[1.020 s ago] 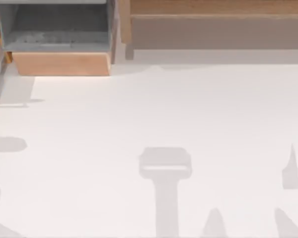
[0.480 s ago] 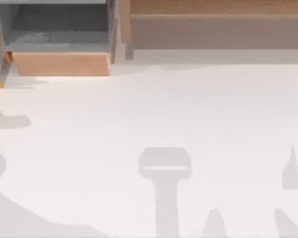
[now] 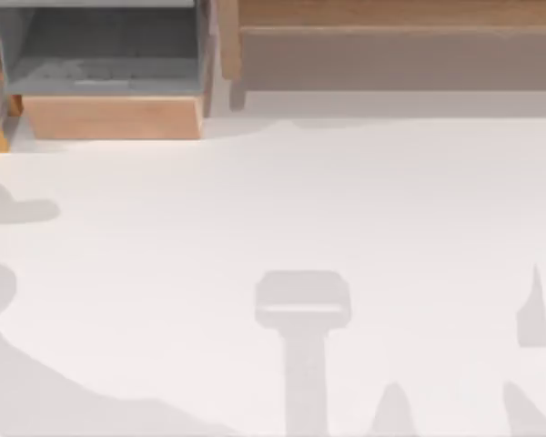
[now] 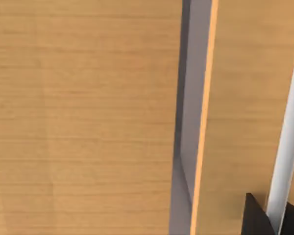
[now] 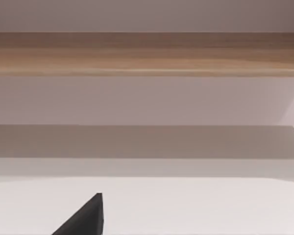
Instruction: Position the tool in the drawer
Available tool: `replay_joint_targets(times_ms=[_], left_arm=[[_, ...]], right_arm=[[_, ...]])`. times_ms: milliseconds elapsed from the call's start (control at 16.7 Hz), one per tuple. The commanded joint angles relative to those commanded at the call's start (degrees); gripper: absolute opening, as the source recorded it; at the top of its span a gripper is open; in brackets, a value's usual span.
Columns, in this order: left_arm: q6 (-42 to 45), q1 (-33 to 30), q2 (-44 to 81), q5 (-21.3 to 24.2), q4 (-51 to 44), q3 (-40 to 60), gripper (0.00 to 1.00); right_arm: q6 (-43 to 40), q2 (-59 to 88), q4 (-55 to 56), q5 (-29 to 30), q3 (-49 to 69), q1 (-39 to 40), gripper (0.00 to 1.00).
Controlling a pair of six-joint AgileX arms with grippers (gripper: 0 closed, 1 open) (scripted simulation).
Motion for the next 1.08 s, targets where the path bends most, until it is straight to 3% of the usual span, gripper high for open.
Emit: replay_joint_targets(times_ms=[420, 720, 1080], left_arm=[[-0.15, -3.15, 6.07, -3.16, -6.96, 13.53, 0.00], [-0.21, -3.65, 6.94, -3.62, -8.03, 15.20, 0.00], [-0.21, -3.65, 6.94, -3.62, -8.03, 15.20, 0.45]], right_arm=[[0.00, 0.00, 0.00, 0.00, 0.00, 0.00, 1.00], [0.00, 0.00, 0.00, 0.00, 0.00, 0.00, 1.00], [0.00, 0.00, 0.00, 0.00, 0.00, 0.00, 1.00]])
